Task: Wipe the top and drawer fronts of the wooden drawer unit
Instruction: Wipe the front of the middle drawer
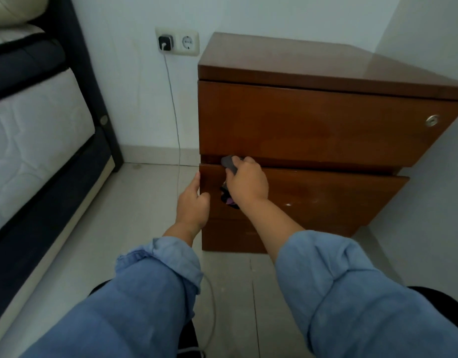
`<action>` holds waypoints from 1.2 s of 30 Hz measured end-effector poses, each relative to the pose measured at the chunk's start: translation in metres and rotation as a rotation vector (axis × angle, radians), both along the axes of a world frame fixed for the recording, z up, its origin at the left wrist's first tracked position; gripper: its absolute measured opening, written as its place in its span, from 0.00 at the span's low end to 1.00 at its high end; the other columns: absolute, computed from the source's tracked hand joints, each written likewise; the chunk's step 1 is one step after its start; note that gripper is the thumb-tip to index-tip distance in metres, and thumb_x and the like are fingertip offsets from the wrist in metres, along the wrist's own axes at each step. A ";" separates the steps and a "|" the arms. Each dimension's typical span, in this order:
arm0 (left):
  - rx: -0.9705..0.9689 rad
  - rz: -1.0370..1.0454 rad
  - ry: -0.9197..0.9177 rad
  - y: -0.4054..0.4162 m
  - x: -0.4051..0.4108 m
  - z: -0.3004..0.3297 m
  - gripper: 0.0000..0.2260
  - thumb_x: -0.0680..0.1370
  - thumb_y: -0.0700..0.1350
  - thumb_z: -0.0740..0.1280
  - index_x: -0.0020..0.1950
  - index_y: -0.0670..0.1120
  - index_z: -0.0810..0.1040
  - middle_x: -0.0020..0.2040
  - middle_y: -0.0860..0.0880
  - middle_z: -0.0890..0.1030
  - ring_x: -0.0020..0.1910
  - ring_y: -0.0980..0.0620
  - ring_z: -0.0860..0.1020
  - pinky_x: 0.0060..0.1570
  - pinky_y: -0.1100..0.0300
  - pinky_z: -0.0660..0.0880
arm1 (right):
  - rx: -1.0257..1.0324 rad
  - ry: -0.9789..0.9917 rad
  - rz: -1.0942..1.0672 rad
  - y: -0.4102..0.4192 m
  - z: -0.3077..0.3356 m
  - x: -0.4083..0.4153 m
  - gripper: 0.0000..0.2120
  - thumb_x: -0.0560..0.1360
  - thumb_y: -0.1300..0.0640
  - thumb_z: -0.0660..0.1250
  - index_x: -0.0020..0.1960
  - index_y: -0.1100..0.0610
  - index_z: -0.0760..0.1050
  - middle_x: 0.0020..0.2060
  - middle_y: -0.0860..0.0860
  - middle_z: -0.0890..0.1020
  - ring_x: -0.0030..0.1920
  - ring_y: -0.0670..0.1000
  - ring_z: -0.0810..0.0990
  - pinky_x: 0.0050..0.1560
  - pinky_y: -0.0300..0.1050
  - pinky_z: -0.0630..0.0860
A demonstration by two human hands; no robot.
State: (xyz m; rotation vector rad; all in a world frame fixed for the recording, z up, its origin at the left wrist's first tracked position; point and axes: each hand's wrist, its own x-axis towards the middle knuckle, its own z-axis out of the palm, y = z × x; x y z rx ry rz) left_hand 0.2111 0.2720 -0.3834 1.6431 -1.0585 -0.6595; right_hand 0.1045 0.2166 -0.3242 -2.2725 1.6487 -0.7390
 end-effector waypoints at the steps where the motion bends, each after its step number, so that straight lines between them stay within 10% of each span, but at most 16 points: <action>1: 0.001 -0.004 0.024 0.000 0.001 0.002 0.27 0.77 0.37 0.58 0.76 0.52 0.61 0.69 0.49 0.72 0.62 0.51 0.73 0.58 0.61 0.68 | 0.007 0.008 0.044 0.002 0.003 0.011 0.18 0.80 0.52 0.58 0.68 0.55 0.70 0.61 0.56 0.73 0.57 0.59 0.76 0.51 0.51 0.76; 7: 0.073 -0.074 -0.027 0.007 0.013 0.011 0.28 0.75 0.33 0.57 0.74 0.50 0.65 0.66 0.44 0.75 0.64 0.48 0.72 0.59 0.62 0.65 | 0.285 -0.174 0.198 -0.003 0.028 0.028 0.18 0.78 0.54 0.63 0.67 0.53 0.72 0.64 0.54 0.75 0.61 0.57 0.75 0.59 0.46 0.72; 13: 0.141 -0.073 -0.168 0.014 -0.003 0.012 0.31 0.74 0.34 0.59 0.77 0.47 0.58 0.73 0.45 0.67 0.72 0.45 0.65 0.66 0.58 0.63 | 0.286 -0.350 0.268 0.007 0.020 -0.002 0.11 0.80 0.56 0.58 0.58 0.46 0.75 0.46 0.50 0.80 0.38 0.52 0.83 0.33 0.49 0.83; 21: 0.138 -0.076 -1.046 0.015 -0.033 0.005 0.38 0.75 0.43 0.62 0.78 0.45 0.42 0.79 0.47 0.45 0.78 0.50 0.49 0.74 0.52 0.43 | -0.126 -0.155 0.095 0.004 -0.033 -0.111 0.22 0.79 0.59 0.59 0.71 0.46 0.63 0.61 0.49 0.70 0.43 0.52 0.78 0.37 0.50 0.77; 36: 0.118 -0.164 -1.064 -0.012 -0.023 -0.006 0.40 0.75 0.51 0.62 0.78 0.48 0.41 0.79 0.49 0.43 0.77 0.52 0.47 0.71 0.56 0.36 | -0.231 -0.117 -0.054 -0.032 -0.043 -0.114 0.20 0.76 0.60 0.64 0.67 0.51 0.72 0.57 0.53 0.79 0.50 0.56 0.80 0.45 0.49 0.79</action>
